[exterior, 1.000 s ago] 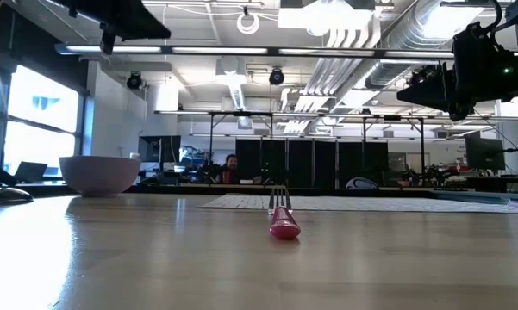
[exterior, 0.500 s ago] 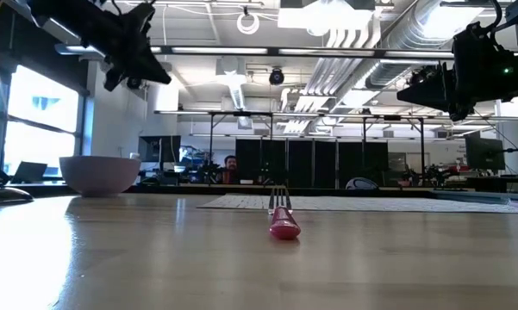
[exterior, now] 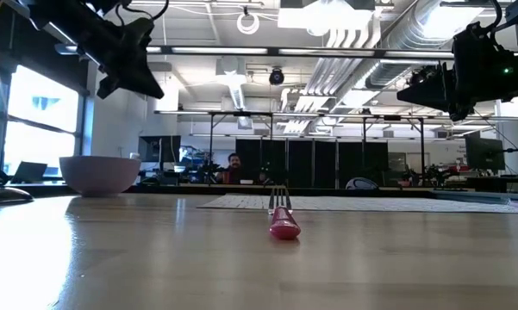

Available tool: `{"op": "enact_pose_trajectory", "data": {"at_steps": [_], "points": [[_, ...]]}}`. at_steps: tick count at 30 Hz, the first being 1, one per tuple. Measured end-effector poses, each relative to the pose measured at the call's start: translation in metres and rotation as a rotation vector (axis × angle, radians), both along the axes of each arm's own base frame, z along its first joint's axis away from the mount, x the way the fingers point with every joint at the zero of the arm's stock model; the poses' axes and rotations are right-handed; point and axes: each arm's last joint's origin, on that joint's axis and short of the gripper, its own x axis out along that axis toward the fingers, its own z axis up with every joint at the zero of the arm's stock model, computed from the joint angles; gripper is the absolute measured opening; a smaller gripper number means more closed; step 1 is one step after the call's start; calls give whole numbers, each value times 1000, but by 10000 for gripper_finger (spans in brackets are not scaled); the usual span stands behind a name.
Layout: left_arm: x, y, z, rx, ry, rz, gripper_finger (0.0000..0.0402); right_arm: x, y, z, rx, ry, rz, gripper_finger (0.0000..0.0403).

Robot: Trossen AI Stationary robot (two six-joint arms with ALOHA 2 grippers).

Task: Pick & Place Utensil
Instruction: Put the purple bowl in the center of the mat

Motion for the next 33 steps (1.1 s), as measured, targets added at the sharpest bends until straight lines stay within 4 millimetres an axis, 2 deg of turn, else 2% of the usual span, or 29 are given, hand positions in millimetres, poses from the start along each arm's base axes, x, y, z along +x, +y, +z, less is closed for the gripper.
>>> {"op": "enact_pose_trajectory", "data": {"at_steps": [7, 17, 27, 30, 33], "points": [[-3, 4, 0, 86, 40, 157, 3, 0, 0, 0, 0, 0, 0, 4], [-4, 5, -1, 96, 56, 191, 3, 0, 0, 0, 0, 0, 0, 4], [7, 10, -18, 44, 170, 198, 5, 0, 0, 0, 0, 0, 0, 5], [13, 13, -26, 42, 227, 187, 28, 0, 0, 0, 0, 0, 0, 5], [18, 16, -33, 51, 275, 204, 76, 0, 0, 0, 0, 0, 0, 5]]}}
